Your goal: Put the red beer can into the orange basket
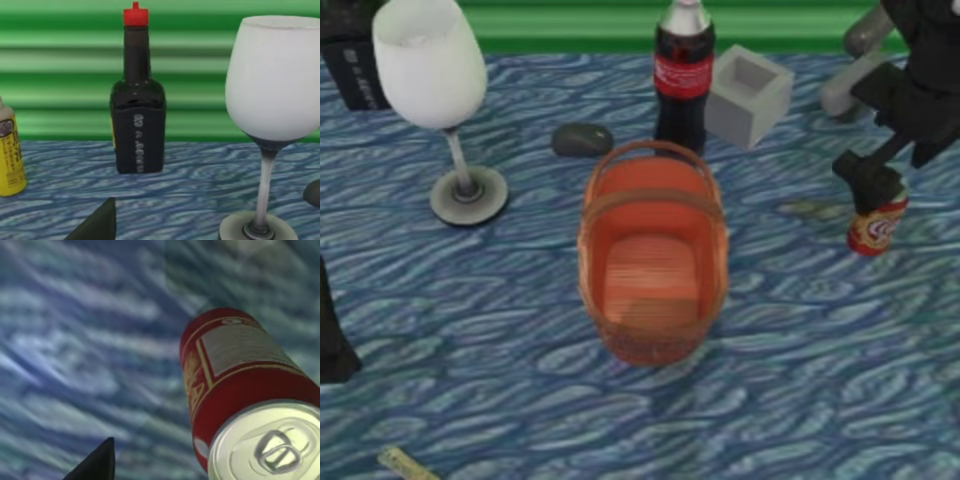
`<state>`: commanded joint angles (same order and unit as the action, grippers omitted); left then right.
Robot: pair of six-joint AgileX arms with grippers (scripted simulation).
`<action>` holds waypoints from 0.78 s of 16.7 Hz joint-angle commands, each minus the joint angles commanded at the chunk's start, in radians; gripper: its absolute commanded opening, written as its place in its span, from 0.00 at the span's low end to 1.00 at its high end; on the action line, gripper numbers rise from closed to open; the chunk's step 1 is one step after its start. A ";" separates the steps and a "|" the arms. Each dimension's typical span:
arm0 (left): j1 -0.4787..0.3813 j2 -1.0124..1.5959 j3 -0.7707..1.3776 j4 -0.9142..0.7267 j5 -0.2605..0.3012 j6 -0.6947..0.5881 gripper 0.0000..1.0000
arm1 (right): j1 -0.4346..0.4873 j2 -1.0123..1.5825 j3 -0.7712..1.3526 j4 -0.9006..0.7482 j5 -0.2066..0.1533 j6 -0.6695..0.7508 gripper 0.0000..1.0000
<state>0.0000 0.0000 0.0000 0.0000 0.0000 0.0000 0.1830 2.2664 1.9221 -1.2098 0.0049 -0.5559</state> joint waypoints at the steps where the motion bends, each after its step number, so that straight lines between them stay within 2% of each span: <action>1: 0.000 0.000 0.000 0.000 0.000 0.000 1.00 | 0.002 0.015 0.012 -0.009 0.000 -0.004 1.00; 7: 0.000 0.000 0.000 0.000 0.000 0.000 1.00 | -0.002 0.019 0.010 -0.005 0.000 -0.005 1.00; 13: 0.000 0.000 0.000 0.000 0.000 0.000 1.00 | 0.003 0.056 -0.097 0.140 0.000 -0.005 1.00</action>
<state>0.0000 0.0000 0.0000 0.0000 0.0000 0.0000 0.1859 2.3228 1.8255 -1.0702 0.0048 -0.5605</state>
